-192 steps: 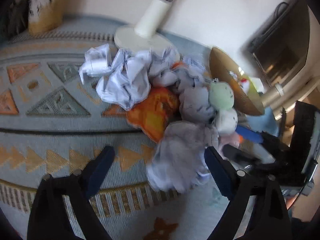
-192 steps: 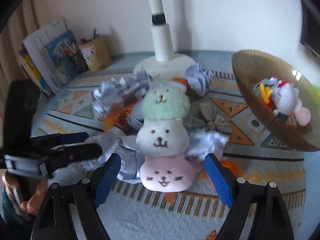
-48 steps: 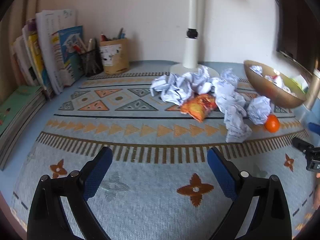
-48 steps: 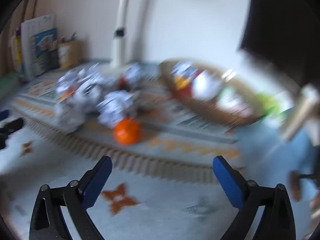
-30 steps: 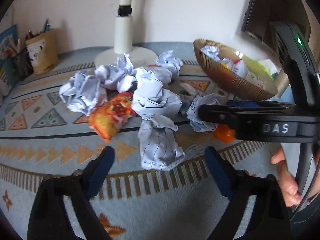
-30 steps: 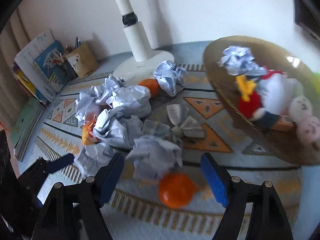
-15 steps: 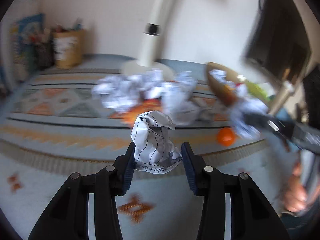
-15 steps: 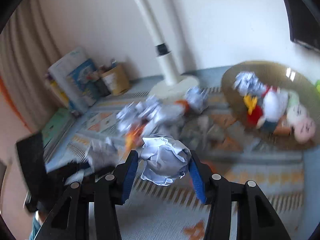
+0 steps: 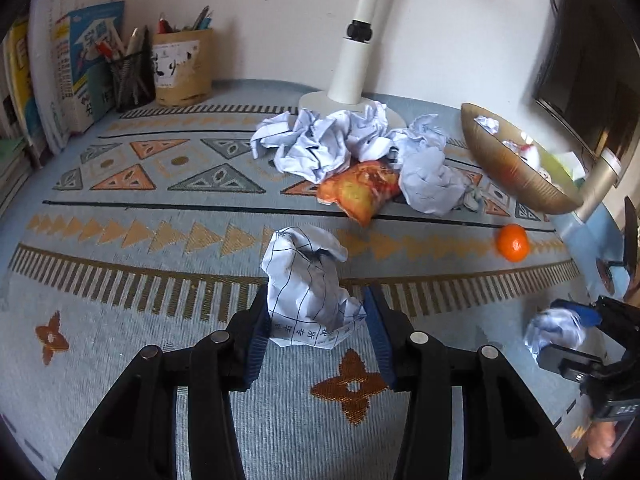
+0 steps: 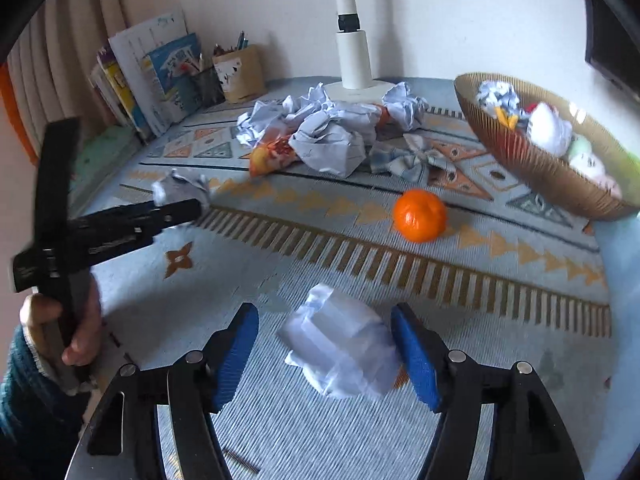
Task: Organize objects
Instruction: 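Lift the grid paper ball with the left tool while the right tool holds its paper ball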
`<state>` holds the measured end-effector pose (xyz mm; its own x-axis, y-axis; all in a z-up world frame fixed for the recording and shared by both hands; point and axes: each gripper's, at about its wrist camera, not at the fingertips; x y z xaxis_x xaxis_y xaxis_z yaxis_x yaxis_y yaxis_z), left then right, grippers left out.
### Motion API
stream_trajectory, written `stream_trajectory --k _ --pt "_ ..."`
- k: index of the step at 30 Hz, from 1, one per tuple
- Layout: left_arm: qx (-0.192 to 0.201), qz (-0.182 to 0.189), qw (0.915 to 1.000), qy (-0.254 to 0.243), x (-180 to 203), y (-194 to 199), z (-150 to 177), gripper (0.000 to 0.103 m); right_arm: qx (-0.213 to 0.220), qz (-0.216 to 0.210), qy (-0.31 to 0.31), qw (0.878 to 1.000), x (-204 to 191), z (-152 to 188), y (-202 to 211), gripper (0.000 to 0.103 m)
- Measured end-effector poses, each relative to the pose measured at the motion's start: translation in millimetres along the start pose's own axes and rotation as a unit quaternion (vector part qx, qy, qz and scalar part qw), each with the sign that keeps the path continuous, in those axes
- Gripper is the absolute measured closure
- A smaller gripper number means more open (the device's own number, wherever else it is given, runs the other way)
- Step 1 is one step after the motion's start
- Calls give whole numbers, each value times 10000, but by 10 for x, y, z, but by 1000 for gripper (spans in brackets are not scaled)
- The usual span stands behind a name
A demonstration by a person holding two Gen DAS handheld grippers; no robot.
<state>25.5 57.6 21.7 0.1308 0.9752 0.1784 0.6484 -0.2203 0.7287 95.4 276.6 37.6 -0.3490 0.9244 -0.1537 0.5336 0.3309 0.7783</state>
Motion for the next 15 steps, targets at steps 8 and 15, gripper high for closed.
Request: stream_trajectory --k 8,15 --pt "8 171 9998 -60 17 21 16 60 -57 -238 -476 9986 130 237 61 31" --pt "27 206 9997 -109 44 32 28 60 -107 -240 -509 9984 80 364 114 30"
Point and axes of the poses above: each gripper's, at about its wrist camera, not at the fingertips, and y roughly against the way its jaws point, x to its right, z to its underside, and after that the axes turned 1 degree about y, right-handed
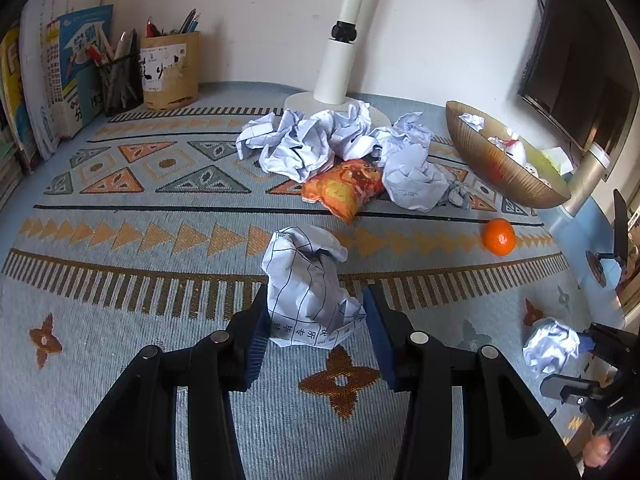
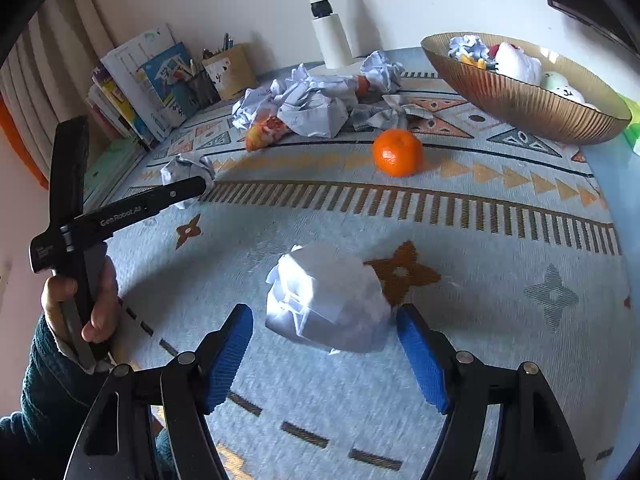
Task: Organize objects
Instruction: 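Lift the grid paper ball with the left tool while the right tool holds its paper ball, then drop the grid paper ball into the bowl with left tool while right drops its ball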
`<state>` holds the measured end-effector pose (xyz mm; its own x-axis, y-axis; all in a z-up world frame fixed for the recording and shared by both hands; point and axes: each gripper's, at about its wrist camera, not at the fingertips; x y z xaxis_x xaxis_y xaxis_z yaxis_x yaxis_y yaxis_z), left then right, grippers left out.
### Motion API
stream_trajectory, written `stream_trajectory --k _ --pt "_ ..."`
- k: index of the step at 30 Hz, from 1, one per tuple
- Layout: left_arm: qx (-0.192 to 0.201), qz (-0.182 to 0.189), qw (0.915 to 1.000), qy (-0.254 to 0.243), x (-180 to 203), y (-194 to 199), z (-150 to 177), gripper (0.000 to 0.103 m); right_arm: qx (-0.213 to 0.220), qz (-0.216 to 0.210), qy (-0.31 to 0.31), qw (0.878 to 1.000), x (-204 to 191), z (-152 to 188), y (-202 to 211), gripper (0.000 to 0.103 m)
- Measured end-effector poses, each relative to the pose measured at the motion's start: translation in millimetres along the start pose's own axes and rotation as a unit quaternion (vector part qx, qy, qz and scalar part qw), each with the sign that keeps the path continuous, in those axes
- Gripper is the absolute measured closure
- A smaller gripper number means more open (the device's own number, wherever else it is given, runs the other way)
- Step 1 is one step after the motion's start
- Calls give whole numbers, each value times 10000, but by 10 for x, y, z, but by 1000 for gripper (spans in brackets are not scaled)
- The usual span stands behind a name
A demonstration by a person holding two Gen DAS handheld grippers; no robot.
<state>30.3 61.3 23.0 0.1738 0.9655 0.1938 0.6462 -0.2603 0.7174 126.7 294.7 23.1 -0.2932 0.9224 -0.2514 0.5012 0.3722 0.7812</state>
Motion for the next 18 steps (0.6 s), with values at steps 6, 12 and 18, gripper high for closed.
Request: stream_trajectory --k 6,12,18 --pt "38 -19 9996 -296 102 15 25 60 229 619 338 9973 -178 -30 -2 44" --pt "118 110 9987 -479 172 60 45 60 472 747 489 9949 -194 -21 80 54" --pt "186 373 9969 -664 426 142 -69 61 970 848 332 9911 8 -176 448 54"
Point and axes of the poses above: each gripper's, at about its wrist camera, not at the fingertips, and y roughly against the way its jaws point, x to its right, z to its underside, and after that the axes turned 1 degree about y, right-handed
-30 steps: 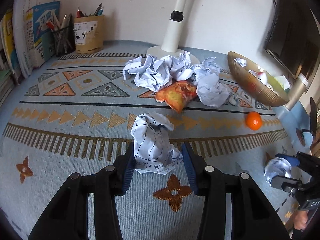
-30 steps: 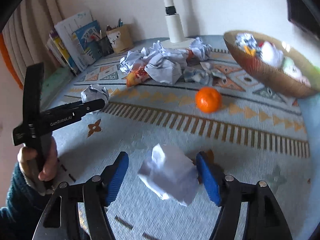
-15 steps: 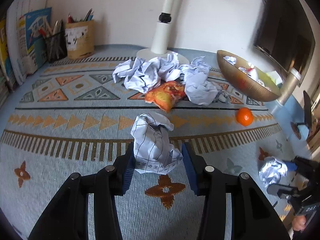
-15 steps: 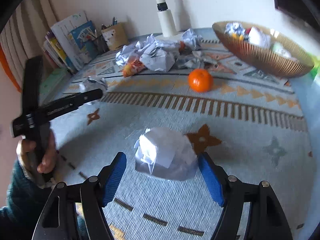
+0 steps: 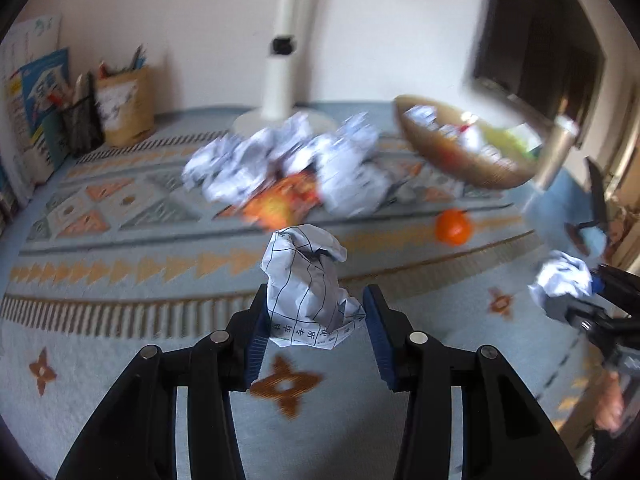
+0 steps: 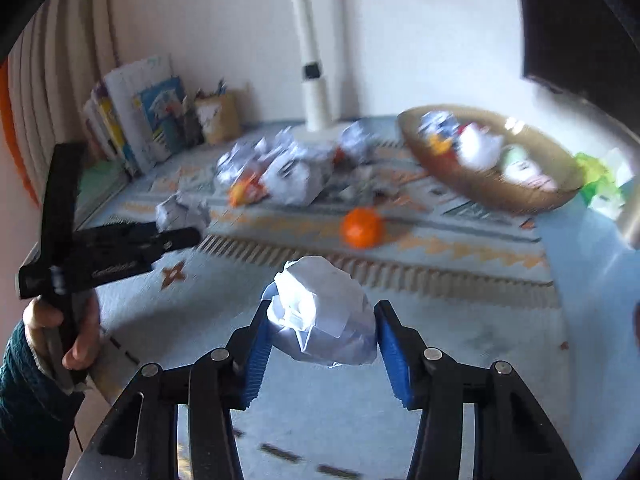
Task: Organize objects
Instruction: 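Drop the grid paper ball into the bowl with left tool while right drops its ball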
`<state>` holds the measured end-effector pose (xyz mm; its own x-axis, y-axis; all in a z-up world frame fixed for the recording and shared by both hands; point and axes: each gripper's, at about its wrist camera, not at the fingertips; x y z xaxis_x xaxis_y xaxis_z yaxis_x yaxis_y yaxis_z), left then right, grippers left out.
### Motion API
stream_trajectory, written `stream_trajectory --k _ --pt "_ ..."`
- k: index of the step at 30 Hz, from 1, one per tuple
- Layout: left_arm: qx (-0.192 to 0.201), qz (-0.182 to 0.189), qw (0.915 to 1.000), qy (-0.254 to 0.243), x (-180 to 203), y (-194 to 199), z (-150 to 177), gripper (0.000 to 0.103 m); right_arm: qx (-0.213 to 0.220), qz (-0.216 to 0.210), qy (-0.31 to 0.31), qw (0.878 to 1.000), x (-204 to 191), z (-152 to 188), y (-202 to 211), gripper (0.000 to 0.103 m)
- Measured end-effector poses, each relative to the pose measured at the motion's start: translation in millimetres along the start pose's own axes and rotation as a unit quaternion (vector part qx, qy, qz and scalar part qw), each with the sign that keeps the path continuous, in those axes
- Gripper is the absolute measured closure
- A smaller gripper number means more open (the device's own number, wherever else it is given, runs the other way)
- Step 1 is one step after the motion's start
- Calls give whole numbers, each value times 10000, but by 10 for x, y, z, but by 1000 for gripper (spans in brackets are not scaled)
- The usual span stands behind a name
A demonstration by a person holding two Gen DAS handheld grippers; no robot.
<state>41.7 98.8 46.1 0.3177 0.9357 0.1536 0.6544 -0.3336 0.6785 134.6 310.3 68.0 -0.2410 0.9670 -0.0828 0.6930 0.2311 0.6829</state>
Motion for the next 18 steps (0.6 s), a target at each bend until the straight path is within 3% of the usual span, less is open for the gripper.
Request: stream_trajectory --k 3,7,9,13,18 --pt "196 199 9993 -229 265 41 -267 61 123 273 -71 9995 274 -151 80 54" --pt "382 727 9955 -474 665 -79 -739 61 350 -44 -634 9974 808 -600 215 53" --pt "447 900 9936 -520 879 -231 -1029 61 679 123 -817 9943 1057 -900 311 53" --pt "667 1059 9906 -559 1182 -546 -1573 61 1268 437 -1319 9821 1532 -1430 373 53" --pt "755 1090 9902 -443 1346 -970 -1977 61 1477 788 -1618 9725 1921 -1812 124 53"
Point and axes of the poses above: each gripper's, at about its wrist camera, not at the fingertips, and y roughly against the way its jaws point, x to its right, z to its underside, and after that the axes turned 1 degree about y, right-handed
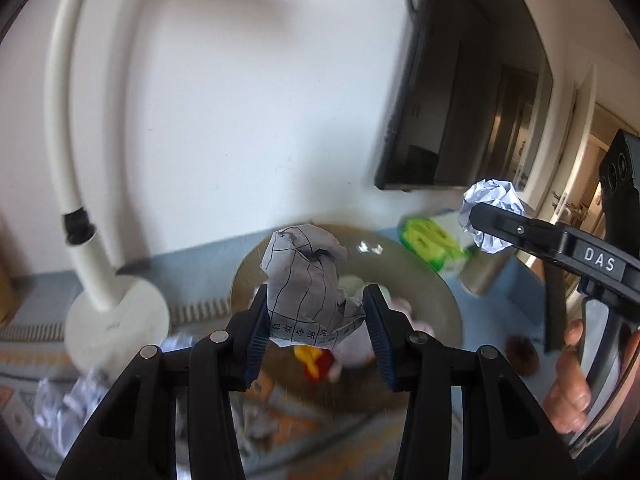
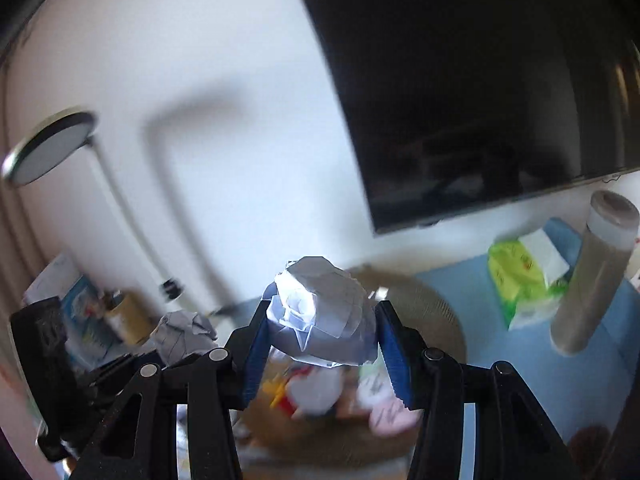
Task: Organize objects
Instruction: 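Drop the grid paper ball into the bowl with left tool while right drops its ball, then move both open tools back toward the rug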
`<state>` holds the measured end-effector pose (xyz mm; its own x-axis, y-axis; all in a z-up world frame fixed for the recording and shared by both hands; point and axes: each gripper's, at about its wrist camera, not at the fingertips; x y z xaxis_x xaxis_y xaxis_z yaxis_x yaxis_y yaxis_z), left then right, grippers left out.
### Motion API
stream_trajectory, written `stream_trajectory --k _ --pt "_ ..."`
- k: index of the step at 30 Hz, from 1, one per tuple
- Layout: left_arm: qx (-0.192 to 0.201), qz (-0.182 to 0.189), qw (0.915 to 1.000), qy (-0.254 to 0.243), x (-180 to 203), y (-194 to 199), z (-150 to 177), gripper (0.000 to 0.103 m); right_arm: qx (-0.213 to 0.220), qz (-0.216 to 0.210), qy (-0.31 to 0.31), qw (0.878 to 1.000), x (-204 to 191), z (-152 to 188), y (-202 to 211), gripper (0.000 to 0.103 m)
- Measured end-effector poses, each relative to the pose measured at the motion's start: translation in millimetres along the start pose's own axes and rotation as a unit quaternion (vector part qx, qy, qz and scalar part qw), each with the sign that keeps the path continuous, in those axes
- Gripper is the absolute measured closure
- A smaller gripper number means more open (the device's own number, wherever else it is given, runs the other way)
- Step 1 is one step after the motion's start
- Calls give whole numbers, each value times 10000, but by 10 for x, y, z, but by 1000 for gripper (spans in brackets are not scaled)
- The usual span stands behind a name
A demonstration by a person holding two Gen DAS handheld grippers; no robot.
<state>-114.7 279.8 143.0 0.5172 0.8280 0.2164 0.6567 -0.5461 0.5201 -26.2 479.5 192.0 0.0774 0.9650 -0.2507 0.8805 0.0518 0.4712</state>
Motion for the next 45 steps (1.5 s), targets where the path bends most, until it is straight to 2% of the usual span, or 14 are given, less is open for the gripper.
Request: stream_trajectory --k 4,9,11,12,13,15,21,26,32,34,36,39,43,45 --pt "35 190 9989 428 -106 -332 36 61 165 682 59 9975 149 -75 -296 52" --pt "-420 -30 9985 354 -177 -675 246 61 -33 852 -283 9960 443 37 -533 52" --pt "-454 17 9984 335 -154 -714 275 60 -108 782 -523 9955 592 52 -617 47" --pt "-444 4 9985 317 -137 -716 286 57 -93 722 -585 9956 639 51 -638 36" --pt "-423 -14 9987 284 -124 -710 297 49 -108 632 -591 9962 669 47 -658 17" --pt "-267 -80 9992 274 -105 -661 301 0 -28 481 -618 9969 712 59 -636 5" --pt "44 82 9989 460 -190 -452 243 1 239 381 -776 9960 772 84 -482 5" --pt "286 392 9944 941 -332 -180 127 1 353 411 -686 9962 592 38 -337 5" --pt "861 -658 9921 639 -399 821 278 1 190 -372 -271 9988 125 93 186 0" --pt "1009 -1027 9874 659 -530 1192 482 1 45 -539 -304 9981 -31 282 350 0" --pt "1083 -1727 9759 785 -742 1517 789 1 -260 -654 -510 9962 -147 574 401 0" --pt "695 -2598 9571 1075 -1146 1735 1255 1 -573 -746 -520 9942 -330 1137 370 0" --pt "106 -3177 9386 1340 -1633 1714 1731 1 -846 -514 -17 9951 -635 1733 168 0" --pt "-32 -3187 9372 1416 -1753 1683 1882 1 -869 -235 247 9956 -752 1872 83 0"
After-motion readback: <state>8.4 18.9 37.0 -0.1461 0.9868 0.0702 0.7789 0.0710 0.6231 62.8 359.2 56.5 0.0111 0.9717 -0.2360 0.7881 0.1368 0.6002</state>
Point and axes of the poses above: each gripper's, at about its wrist camera, not at the fingertips, and y roughly against the way its jaws point, x to its right, z to its underside, and after that the axes turned 1 degree about y, right-handed
